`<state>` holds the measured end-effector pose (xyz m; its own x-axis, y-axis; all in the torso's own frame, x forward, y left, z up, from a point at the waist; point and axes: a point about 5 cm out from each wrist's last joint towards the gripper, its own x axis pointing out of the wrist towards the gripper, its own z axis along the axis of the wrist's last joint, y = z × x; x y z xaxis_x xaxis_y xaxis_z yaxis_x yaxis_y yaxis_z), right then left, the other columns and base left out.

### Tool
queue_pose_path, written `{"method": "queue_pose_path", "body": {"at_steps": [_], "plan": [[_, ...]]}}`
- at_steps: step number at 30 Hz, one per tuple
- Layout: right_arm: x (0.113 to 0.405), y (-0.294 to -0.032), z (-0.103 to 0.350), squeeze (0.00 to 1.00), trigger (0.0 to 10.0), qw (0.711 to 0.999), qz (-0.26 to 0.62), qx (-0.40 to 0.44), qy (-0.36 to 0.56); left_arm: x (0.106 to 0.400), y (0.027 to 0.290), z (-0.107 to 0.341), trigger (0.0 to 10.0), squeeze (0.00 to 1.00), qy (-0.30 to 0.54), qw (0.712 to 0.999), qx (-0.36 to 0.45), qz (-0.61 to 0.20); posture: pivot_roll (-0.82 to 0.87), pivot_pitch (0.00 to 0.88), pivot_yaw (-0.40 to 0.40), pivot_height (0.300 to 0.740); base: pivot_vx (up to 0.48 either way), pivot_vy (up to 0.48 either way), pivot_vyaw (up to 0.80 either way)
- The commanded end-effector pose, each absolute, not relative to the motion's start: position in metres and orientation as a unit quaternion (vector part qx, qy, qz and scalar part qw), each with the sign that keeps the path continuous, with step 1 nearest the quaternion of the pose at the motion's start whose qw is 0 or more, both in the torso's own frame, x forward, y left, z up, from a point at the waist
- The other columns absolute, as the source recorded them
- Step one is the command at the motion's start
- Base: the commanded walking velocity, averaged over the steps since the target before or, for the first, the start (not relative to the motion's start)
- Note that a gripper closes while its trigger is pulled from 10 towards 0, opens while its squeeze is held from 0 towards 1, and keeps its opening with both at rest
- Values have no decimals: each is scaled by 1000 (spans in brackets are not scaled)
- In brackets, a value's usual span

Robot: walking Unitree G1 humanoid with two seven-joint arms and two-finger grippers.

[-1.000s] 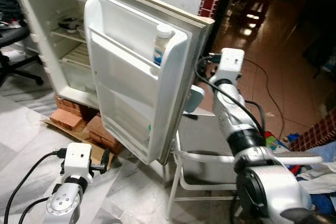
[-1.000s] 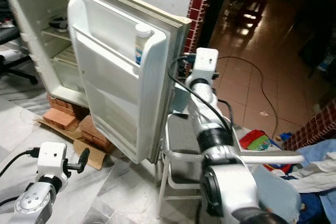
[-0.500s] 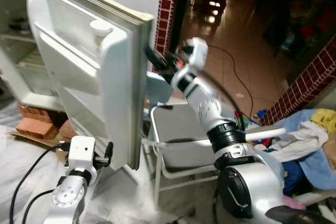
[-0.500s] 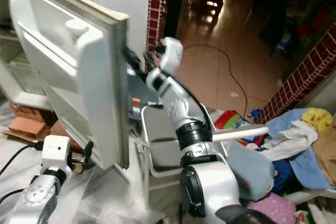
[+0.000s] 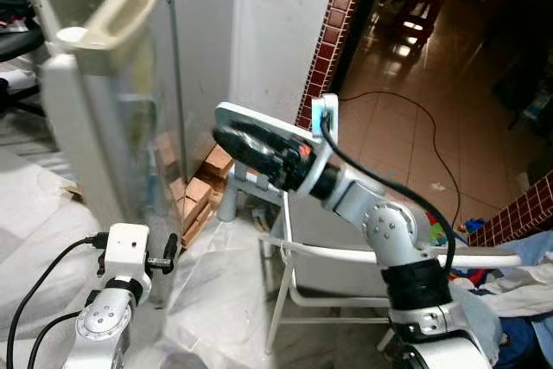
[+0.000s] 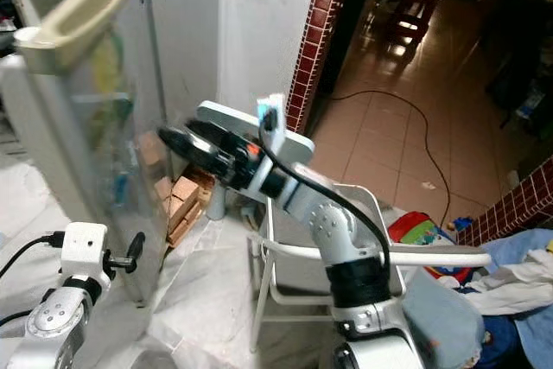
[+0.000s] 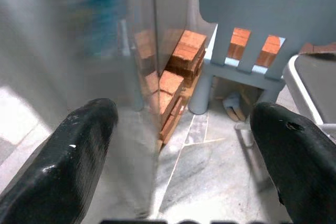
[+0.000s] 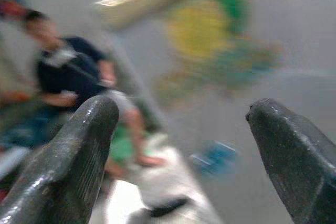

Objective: Restocking fridge

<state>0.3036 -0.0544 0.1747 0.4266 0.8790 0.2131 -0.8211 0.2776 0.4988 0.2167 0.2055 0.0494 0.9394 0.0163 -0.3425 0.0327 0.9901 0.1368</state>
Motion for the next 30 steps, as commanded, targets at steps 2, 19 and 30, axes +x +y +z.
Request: {"method": "queue_pose_path", "body": {"at_steps": [2, 19, 30], "plan": [[312, -71, 155, 0, 10000, 859, 459, 215, 72, 221, 204, 53, 10000, 0, 165, 984, 71, -14, 251, 0, -112, 740, 0, 0, 0], [294, -136, 103, 0, 10000, 985, 151, 73, 45, 234, 204, 64, 10000, 0, 116, 990, 70, -25, 198, 0, -89, 740, 0, 233, 0], [294, -135, 101, 0, 10000, 990, 122, 71, 30, 236, 201, 66, 10000, 0, 102, 992, 63, -35, 198, 0, -87, 740, 0, 480, 0]]}}
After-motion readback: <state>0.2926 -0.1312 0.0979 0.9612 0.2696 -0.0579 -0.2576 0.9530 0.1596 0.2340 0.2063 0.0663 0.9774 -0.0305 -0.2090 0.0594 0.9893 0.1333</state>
